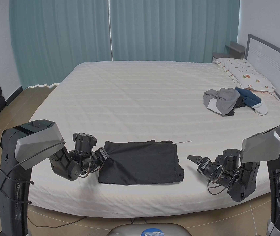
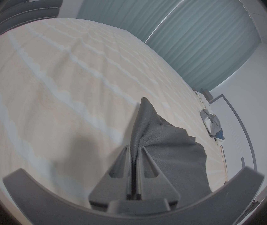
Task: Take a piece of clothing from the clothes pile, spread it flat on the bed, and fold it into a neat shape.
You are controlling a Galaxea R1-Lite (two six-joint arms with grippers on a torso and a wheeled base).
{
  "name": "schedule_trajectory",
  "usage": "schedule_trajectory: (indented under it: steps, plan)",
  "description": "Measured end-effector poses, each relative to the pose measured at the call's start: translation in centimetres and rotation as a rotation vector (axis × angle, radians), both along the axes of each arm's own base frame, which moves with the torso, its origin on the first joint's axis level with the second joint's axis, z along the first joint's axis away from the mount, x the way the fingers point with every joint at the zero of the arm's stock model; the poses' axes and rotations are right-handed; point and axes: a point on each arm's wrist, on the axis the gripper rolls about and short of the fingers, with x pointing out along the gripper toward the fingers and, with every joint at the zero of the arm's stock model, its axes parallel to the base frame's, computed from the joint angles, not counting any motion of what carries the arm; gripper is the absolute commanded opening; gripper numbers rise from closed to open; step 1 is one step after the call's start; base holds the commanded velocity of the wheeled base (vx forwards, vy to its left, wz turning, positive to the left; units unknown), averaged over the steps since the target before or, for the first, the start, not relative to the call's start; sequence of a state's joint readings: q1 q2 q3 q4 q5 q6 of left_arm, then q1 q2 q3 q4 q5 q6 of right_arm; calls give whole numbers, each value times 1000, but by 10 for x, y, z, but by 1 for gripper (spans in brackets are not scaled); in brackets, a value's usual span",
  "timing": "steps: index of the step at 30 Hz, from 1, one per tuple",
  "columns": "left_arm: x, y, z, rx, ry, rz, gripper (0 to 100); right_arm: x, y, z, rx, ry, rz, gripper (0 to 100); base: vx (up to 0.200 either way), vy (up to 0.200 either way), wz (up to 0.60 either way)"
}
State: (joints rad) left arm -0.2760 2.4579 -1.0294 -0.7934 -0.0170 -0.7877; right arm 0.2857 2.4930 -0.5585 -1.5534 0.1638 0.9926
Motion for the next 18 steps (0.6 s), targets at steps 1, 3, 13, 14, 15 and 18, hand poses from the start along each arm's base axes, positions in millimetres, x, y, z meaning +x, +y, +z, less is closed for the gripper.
schedule_trajectory:
  steps: [1,3,13,14,15,18]
  plan:
    - [-1,0,0,2,3,1,0,0,0,0,0,0,-1,100,0,200,0]
    - [-4,0,-2,8,15,1,0,0,0,0,-1,1,-1,100,0,200,0]
    - [-10,0,-1,13,26,0,0,0,0,-1,-2,2,0,100,0,40,0]
    - [-10,0,-1,14,26,-1,0,0,0,0,-2,0,1,100,0,0,0]
    - [-11,-1,-1,14,27,-4,0,0,0,-1,-2,2,0,100,0,0,0]
    - [-12,-2,-2,14,31,-4,0,0,0,0,-2,1,1,100,0,0,0]
